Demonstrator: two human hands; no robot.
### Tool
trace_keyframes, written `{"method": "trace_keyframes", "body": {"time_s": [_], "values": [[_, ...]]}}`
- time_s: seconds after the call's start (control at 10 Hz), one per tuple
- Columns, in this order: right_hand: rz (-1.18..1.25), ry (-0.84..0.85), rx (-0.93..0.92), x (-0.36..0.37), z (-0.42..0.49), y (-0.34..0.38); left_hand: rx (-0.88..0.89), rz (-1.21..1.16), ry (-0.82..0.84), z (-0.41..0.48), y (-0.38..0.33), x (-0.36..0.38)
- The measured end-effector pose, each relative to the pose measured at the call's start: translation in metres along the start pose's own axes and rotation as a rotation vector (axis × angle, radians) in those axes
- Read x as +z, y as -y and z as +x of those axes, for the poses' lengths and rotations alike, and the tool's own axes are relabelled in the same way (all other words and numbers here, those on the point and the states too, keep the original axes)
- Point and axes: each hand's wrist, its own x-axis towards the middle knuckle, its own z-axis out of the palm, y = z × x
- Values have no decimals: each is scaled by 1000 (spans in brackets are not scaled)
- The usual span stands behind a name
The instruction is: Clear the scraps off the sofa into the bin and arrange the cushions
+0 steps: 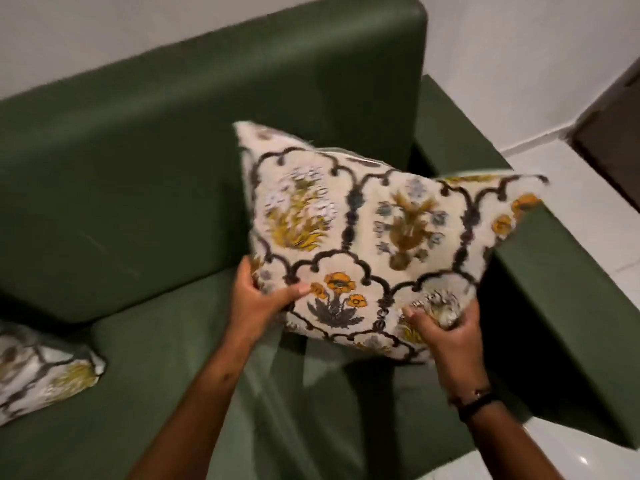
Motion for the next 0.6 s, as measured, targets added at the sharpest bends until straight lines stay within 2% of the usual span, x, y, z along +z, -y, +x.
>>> {"method": "trace_keyframes", "body": {"time_s": [0.1, 0.2, 0.3, 0.4, 0.5, 0.6], "values": [[-114, 227, -139, 42, 33, 20, 64, -53, -172, -11, 23, -39], [-136, 368, -222, 85, 66, 33, 126, -54, -274, 2, 37, -57], [-201, 455, -244, 110, 84, 34, 186, -27, -304, 19, 47, -64], [-264, 471, -170, 112, 77, 37, 203, 15, -304, 17, 49, -61], [-407, 345, -165, 97, 54, 54, 80, 79, -322, -7, 38, -60], [-358, 179, -255, 75, -4, 101, 7, 211, -430, -67, -7, -80]]}}
